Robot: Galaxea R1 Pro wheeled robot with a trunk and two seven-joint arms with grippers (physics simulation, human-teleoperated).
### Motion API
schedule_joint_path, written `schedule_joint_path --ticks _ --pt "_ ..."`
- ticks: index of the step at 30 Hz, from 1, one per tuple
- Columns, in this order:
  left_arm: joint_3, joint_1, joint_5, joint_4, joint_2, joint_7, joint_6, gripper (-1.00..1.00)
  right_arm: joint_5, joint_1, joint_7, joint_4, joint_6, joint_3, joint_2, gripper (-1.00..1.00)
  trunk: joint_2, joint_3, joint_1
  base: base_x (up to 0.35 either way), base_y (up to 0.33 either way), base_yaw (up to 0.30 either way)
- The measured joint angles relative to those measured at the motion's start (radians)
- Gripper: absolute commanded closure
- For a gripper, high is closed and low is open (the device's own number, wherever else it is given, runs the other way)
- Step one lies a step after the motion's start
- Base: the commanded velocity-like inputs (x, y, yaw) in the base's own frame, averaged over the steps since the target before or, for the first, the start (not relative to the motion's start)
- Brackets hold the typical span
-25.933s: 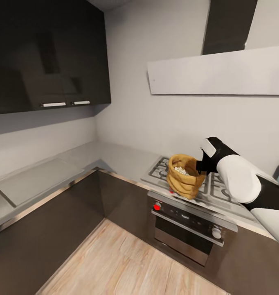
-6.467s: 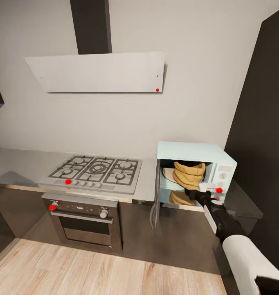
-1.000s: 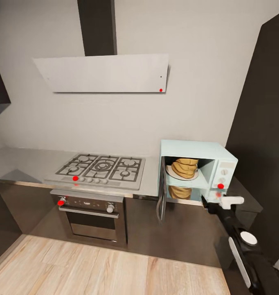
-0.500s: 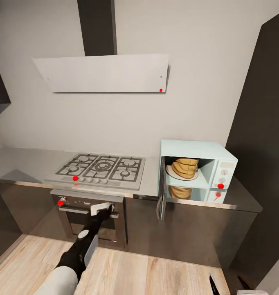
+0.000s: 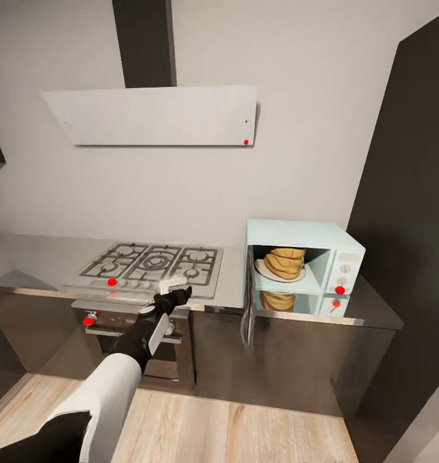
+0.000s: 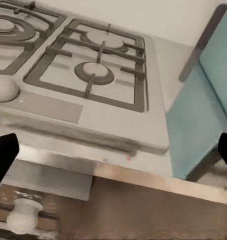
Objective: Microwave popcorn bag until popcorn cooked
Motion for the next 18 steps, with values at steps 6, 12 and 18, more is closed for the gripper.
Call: schedule_joint_path --ticks 6,12,18 --pt "-0.004 0.007 -0.003 0.076 0.0 -0.005 -0.01 -1.0 0.0 0.001 0.001 0.004 -0.004 0.019 0.0 -1.0 0.0 0.005 0.0 0.0 0.0 -0.276" --pt "-0.009 0.014 -0.003 0.083 0.0 -0.051 -0.004 -1.0 -0.005 0.0 0.001 0.004 -0.006 0.02 0.0 -1.0 0.0 0.011 0.0 0.0 0.0 -0.275" --pt "-0.032 0.025 -0.002 0.079 0.0 -0.063 -0.016 -1.0 -0.005 0.0 0.0 0.005 -0.005 0.02 0.0 -1.0 0.0 0.016 0.0 0.0 0.0 -0.271"
